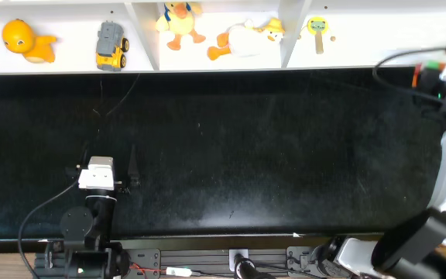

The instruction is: Store Toys

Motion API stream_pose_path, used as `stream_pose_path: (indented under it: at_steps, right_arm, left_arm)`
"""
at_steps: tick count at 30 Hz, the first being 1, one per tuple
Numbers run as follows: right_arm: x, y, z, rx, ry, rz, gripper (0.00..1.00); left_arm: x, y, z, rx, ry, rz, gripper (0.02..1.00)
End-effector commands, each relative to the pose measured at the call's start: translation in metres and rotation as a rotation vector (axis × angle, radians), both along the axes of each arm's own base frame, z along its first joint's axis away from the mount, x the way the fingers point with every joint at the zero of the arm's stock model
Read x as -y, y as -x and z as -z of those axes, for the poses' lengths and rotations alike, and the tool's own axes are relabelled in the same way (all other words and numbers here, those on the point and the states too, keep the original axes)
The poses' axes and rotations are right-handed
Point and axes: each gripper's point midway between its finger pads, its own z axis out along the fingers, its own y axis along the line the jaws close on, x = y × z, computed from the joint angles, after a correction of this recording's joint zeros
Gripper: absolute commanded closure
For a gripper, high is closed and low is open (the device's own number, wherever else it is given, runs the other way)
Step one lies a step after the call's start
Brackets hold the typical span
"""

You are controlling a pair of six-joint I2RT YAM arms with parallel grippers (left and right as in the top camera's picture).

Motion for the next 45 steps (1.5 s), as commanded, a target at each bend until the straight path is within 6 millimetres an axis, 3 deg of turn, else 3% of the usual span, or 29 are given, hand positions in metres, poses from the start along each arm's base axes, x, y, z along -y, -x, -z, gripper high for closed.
stream_pose_path:
  at_steps: [1, 11, 18, 20, 23, 27, 33, 39, 42, 45]
  right_arm:
    - [0.003, -0.032, -0.007, 0.014, -0.013, 0.002, 0.544]
    - [0.003, -0.086, 0.005, -0.023, -0.002, -0.017, 0.549]
    - [-0.007, -0.108, 0.022, -0.045, -0.011, -0.049, 0.546]
    - [-0.010, -0.111, 0.025, -0.049, -0.013, -0.056, 0.411]
    - [-0.011, -0.112, 0.026, -0.051, -0.014, -0.059, 0.005]
    - [-0.012, -0.109, 0.024, -0.051, -0.025, -0.047, 0.005]
    - [-0.018, -0.075, 0.025, -0.090, -0.004, -0.016, 0.003]
    - [-0.024, 0.006, 0.037, -0.048, 0.050, 0.061, 0.005]
    - [-0.041, 0.050, 0.050, -0.059, 0.028, 0.088, 0.003]
    - [-0.073, 0.076, 0.060, -0.014, -0.003, 0.083, 0.005]
  left_arm:
    - [0.000, 0.000, -0.001, 0.006, 0.010, -0.003, 0.020]
    - [0.000, 0.000, -0.001, 0.006, 0.010, -0.003, 0.020]
    - [0.000, 0.000, -0.001, 0.006, 0.010, -0.003, 0.020]
    - [0.000, 0.000, -0.001, 0.006, 0.010, -0.003, 0.020]
    - [0.000, 0.000, -0.001, 0.006, 0.010, -0.003, 0.020]
    - [0.000, 0.000, -0.001, 0.006, 0.010, -0.003, 0.020]
    - [0.000, 0.000, -0.001, 0.006, 0.010, -0.003, 0.020]
    - [0.000, 0.000, -0.001, 0.006, 0.010, -0.003, 0.020]
    - [0.000, 0.000, -0.001, 0.006, 0.010, -0.003, 0.020]
    - [0.000, 0.000, -0.001, 0.006, 0.010, -0.003, 0.020]
